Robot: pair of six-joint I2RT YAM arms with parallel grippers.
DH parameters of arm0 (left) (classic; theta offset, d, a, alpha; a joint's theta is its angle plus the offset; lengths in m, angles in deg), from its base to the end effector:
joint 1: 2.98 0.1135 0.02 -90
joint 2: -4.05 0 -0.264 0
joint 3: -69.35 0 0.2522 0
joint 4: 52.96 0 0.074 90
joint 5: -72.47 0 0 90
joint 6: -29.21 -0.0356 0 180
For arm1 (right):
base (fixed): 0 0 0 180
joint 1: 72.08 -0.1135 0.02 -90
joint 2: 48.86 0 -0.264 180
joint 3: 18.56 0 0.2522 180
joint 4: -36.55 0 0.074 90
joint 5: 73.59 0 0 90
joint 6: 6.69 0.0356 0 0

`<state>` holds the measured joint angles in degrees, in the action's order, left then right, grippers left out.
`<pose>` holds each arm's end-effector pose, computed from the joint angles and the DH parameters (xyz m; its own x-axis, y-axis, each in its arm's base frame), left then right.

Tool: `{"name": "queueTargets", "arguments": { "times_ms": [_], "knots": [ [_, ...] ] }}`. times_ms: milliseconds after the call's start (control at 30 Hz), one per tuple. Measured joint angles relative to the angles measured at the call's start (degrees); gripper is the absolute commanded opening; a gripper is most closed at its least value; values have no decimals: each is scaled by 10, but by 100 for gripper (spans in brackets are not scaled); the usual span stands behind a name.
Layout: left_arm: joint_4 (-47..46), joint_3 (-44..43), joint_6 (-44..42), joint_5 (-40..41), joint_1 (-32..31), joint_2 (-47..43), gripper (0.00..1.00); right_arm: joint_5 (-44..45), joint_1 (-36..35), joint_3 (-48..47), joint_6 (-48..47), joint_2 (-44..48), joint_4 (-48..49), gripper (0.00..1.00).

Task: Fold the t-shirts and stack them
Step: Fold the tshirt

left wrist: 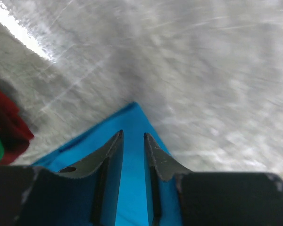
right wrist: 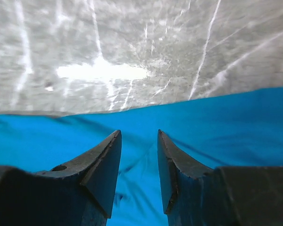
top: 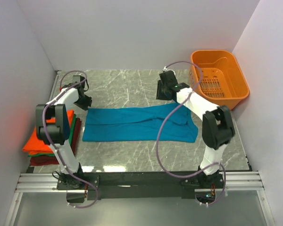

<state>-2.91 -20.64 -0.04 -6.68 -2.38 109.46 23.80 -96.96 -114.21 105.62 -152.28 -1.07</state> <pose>0.3784 0.0107 0.2018 -0.3673 -0.8608 -0.3523 -0.8369 0.4711 -0.2786 0.3720 0.1675 0.2584 -0.7248 0.0789 -0.6845 -0.0650 0.9812 0.1819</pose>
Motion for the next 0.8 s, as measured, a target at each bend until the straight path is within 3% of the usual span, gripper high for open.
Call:
{"name": "queueTargets", "arguments": {
  "times_ms": [300,800],
  "knots": [
    [28,-35,4,11,-1,74,29,4,5,-36,-12,-111,-17,44],
    [27,-52,4,10,-1,74,33,1,31,-36,-11,-155,-14,43]
  ]
}}
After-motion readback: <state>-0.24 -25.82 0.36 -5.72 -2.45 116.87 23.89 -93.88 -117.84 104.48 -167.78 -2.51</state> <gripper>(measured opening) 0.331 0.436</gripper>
